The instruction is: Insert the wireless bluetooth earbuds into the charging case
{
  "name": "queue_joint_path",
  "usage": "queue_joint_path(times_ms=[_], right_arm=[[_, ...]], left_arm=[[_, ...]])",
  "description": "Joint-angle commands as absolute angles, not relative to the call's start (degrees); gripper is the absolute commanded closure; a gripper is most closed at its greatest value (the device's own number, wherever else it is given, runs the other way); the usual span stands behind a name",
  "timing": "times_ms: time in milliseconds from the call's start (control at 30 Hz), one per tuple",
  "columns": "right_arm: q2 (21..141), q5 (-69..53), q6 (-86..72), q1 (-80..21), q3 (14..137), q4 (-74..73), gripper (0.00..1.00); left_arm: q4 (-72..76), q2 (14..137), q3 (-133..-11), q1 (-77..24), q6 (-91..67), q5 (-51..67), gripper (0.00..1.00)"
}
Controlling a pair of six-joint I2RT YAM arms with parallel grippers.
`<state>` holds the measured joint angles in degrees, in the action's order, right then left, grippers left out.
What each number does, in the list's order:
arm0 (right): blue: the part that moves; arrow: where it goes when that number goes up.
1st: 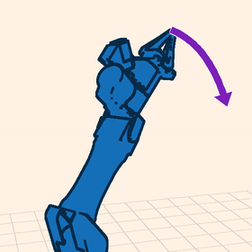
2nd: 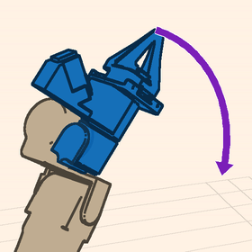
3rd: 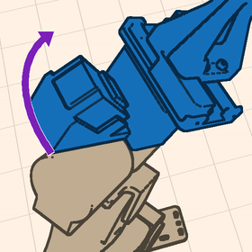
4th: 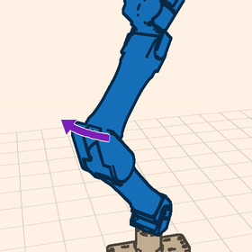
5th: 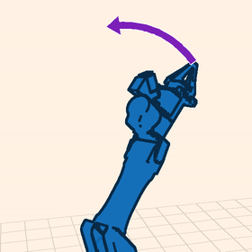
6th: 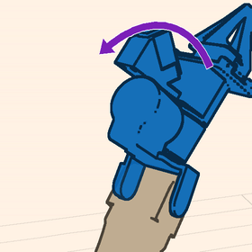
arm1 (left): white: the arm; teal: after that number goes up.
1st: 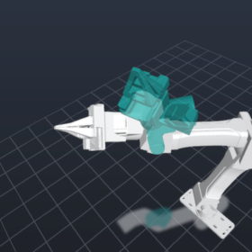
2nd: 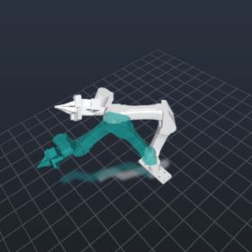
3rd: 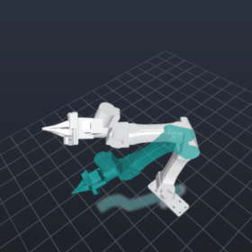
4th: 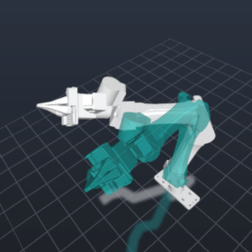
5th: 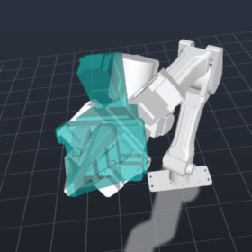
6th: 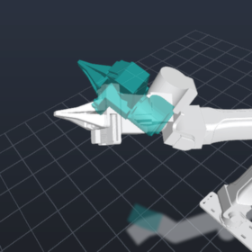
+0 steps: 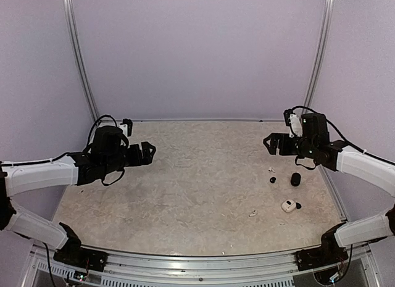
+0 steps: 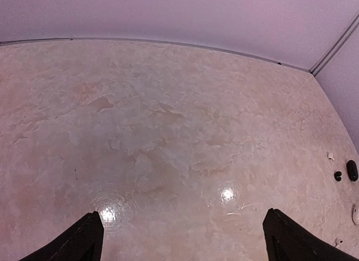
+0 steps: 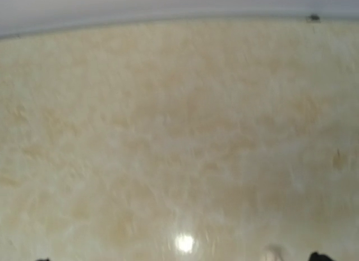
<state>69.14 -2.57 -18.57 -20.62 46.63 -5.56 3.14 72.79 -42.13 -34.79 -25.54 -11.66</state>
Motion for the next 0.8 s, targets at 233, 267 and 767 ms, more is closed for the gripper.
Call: queue_joint_path(times_ms=[233,267,767], right_arm=[[66.26,0.73,-24.55,-15.16,45.19,-22.13,0.01],[65.86,0.42,-24.92,-13.85,44.51,-22.93,0.01],[72.23,8.39,-29.99,-9.11,40.58,-28.49,0.03]], left_arm=[[15.61,74.54,-38.34,-42.30,-25.79,-20.33,0.01],[16.21,74.37,-38.02,-42.49,-25.74,-20.62,0.01],[21.50,72.31,-34.11,-43.11,-27.22,-23.75,0.01]])
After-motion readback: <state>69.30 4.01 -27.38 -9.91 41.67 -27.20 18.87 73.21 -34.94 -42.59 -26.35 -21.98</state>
